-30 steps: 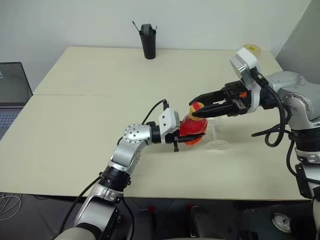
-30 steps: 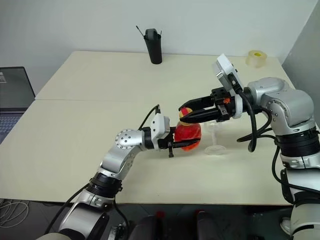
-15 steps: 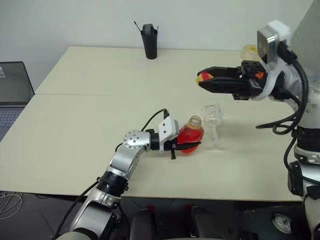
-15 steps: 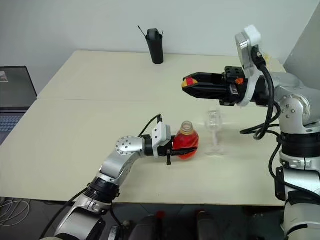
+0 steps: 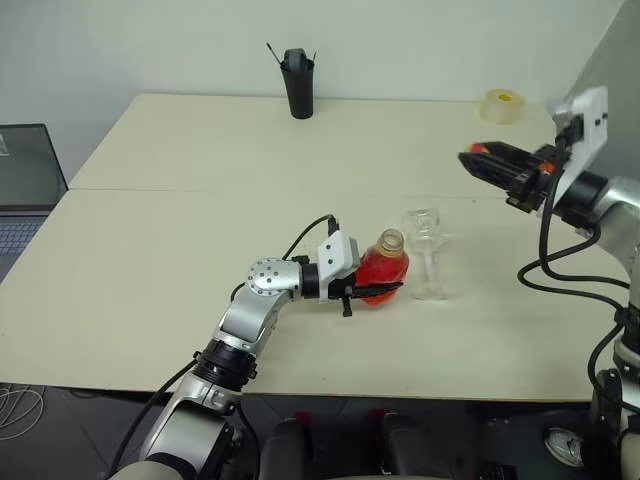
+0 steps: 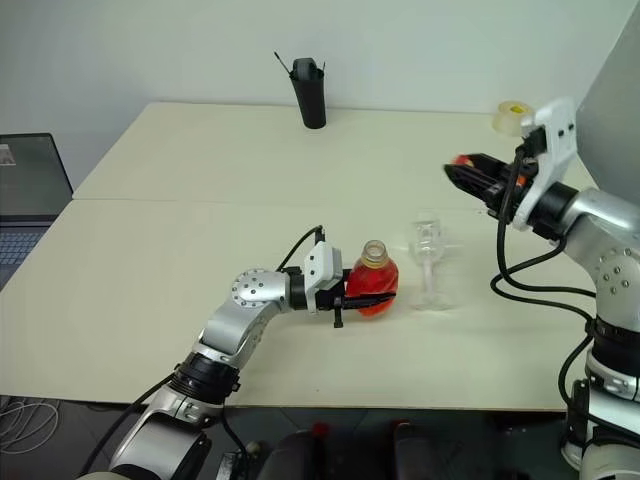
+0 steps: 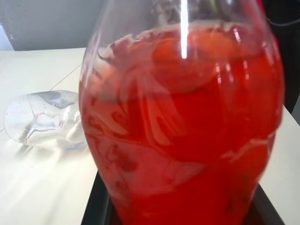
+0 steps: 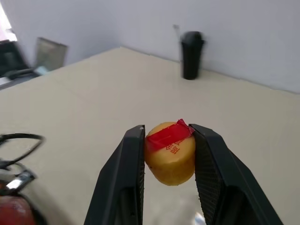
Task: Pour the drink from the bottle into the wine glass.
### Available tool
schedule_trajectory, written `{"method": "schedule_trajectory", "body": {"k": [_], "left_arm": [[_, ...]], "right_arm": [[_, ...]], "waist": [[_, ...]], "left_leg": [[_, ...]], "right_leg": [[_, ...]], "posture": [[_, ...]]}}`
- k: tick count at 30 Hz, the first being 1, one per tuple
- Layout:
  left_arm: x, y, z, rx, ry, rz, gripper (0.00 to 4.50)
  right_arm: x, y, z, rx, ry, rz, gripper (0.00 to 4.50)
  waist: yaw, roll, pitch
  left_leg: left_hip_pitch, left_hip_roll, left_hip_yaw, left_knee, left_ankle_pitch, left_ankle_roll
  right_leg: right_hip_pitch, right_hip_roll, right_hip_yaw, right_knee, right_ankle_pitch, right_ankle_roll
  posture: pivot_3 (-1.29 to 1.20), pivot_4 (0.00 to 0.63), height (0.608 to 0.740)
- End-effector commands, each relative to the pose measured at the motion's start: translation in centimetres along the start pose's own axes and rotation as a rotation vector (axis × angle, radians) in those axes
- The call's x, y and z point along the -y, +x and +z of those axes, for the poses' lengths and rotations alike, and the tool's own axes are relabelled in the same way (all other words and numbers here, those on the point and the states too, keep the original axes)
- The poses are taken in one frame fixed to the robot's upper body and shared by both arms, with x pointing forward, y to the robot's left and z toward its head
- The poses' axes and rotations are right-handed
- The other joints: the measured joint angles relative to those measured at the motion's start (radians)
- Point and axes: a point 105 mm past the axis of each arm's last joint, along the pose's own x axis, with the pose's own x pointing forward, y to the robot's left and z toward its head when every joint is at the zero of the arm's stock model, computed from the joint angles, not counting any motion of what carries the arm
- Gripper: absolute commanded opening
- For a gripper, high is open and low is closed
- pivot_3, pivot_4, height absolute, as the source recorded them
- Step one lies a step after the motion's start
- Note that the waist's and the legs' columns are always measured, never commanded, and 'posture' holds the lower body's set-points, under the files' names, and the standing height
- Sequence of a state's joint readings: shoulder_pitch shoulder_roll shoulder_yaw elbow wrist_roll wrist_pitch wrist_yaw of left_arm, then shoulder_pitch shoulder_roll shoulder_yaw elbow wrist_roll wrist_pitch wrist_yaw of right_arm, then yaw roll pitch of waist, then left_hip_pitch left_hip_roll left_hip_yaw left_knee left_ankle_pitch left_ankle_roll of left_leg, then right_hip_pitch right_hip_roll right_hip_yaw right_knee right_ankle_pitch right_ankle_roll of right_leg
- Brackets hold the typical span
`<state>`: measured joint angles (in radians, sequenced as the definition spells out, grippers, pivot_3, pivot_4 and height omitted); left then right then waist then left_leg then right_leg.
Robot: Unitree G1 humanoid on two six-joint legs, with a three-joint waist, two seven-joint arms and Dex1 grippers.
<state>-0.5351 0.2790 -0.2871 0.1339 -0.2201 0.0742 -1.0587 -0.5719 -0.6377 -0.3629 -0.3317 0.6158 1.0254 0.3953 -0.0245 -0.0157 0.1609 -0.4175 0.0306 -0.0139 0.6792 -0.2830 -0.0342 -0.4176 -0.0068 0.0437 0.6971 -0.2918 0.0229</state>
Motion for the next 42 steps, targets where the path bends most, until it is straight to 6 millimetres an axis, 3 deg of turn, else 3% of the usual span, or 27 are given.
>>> {"method": "schedule_trajectory", "body": {"k": [1, 4, 7, 11, 14, 24, 28, 30, 32, 34, 36, 38, 42], "left_arm": [[-0.4, 0.3, 1.8, 0.068, 0.056, 0.004, 1.19], [-0.4, 0.6, 2.0, 0.081, 0.058, 0.0, 1.19], [-0.4, 0.8, 2.0, 0.087, 0.06, -0.005, 1.19], [-0.4, 0.8, 2.0, 0.089, 0.061, -0.011, 1.19], [-0.5, 0.7, 2.0, 0.088, 0.062, -0.014, 1.19], [-0.9, 0.8, 2.1, 0.1, 0.067, 0.015, 1.19], [-1.7, 0.2, 2.0, 0.096, 0.058, 0.062, 1.19], [-2.5, -0.4, 2.0, 0.093, 0.052, 0.109, 1.19], [-3.6, -1.3, 2.0, 0.088, 0.045, 0.174, 1.19], [-5.0, -2.6, 1.9, 0.083, 0.037, 0.268, 1.19], [-6.9, -4.3, 1.9, 0.08, 0.051, 0.404, 1.19], [-8.9, -6.4, 2.0, 0.098, 0.027, 0.559, 1.19], [-11.8, -11.4, 1.0, 0.034, 0.016, 0.839, 1.19]], "right_arm": [[3.9, -2.4, -3.6, -0.075, 0.091, -0.393, 1.13], [5.7, -4.9, -7.9, -0.131, 0.209, -0.661, 1.12], [6.1, -6.7, -10.7, -0.165, 0.256, -0.814, 1.11], [5.6, -7.8, -13.2, -0.214, 0.262, -0.862, 1.11], [5.4, -7.7, -13.3, -0.196, 0.258, -0.841, 1.11], [5.6, -7.0, -12.2, -0.189, 0.214, -0.794, 4.41], [4.5, -5.5, -9.3, -0.145, 0.115, -0.694, 4.5], [2.5, -3.7, -6.9, -0.088, 0.081, -0.534, 4.5], [-2.0, -1.8, -4.3, -0.036, 0.008, -0.223, 4.5], [-7.2, -1.5, -2.5, -0.011, -0.027, 0.093, 4.5], [-10.7, -1.8, -2.0, -0.039, -0.039, 0.32, 4.5], [-12.8, -1.9, -1.9, -0.076, -0.056, 0.446, 4.5], [-16.4, -0.6, -2.1, -0.1, -0.103, 0.583, 4.5]], "waist": [[-0.001, 0.0, 0.0], [0.0, 0.001, -0.001], [-0.004, 0.005, -0.002], [-0.005, 0.005, -0.002], [-0.007, 0.005, -0.003], [-0.007, 0.005, -0.003], [-0.007, 0.005, -0.003], [-0.008, 0.005, -0.003], [-0.01, 0.005, -0.003], [-0.012, 0.006, -0.002], [-0.011, 0.005, -0.002], [-0.007, 0.004, -0.002], [-0.007, 0.003, -0.001]], "left_leg": [[0.0, 0.0, 0.0, 0.0, 0.0, 0.0], [0.0, 0.0, 0.0, -0.001, 0.001, -0.001], [0.0, -0.001, 0.003, -0.001, 0.001, -0.002], [0.001, -0.001, 0.003, -0.001, 0.0, 0.0], [0.001, -0.002, 0.005, -0.001, 0.0, 0.0], [0.001, -0.002, 0.004, -0.001, 0.0, 0.0], [0.001, -0.002, 0.004, -0.001, 0.0, 0.0], [0.001, -0.002, 0.004, -0.001, 0.0, 0.0], [0.001, -0.002, 0.004, -0.001, 0.0, 0.001], [0.002, -0.001, 0.003, -0.001, 0.0, 0.001], [0.002, -0.001, -0.001, -0.001, 0.0, 0.001], [0.001, -0.001, -0.003, -0.001, -0.001, 0.001], [0.001, -0.002, -0.005, 0.0, 0.0, 0.001]], "right_leg": [[0.0, 0.0, 0.0, 0.0, 0.0, 0.0], [0.0, 0.0, 0.001, 0.0, 0.0, 0.0], [-0.002, 0.001, 0.001, 0.001, 0.0, 0.0], [-0.002, 0.002, 0.001, 0.001, 0.0, 0.001], [-0.002, 0.003, 0.002, 0.001, 0.0, 0.001], [-0.001, 0.003, 0.001, 0.0, 0.0, 0.001], [-0.001, 0.003, 0.001, 0.0, 0.0, 0.001], [-0.001, 0.003, 0.001, 0.0, 0.0, 0.001], [-0.002, 0.004, 0.001, 0.0, 0.0, 0.001], [-0.002, 0.004, 0.001, 0.0, 0.0, 0.001], [-0.001, 0.005, -0.001, 0.0, 0.0, 0.001], [0.001, 0.005, -0.002, -0.001, 0.0, 0.001], [0.003, 0.002, -0.003, -0.002, 0.0, 0.001]], "posture": [[0.0, 0.15, 0.74], [0.0, 0.15, 0.74], [0.0, 0.15, 0.74], [0.0, 0.15, 0.74], [0.0, 0.15, 0.74], [0.0, 0.15, 0.74], [0.0, 0.15, 0.74], [0.0, 0.15, 0.74], [0.0, 0.15, 0.74], [0.0, 0.15, 0.74], [0.0, 0.15, 0.74], [0.0, 0.15, 0.74], [0.0, 0.15, 0.74]]}}
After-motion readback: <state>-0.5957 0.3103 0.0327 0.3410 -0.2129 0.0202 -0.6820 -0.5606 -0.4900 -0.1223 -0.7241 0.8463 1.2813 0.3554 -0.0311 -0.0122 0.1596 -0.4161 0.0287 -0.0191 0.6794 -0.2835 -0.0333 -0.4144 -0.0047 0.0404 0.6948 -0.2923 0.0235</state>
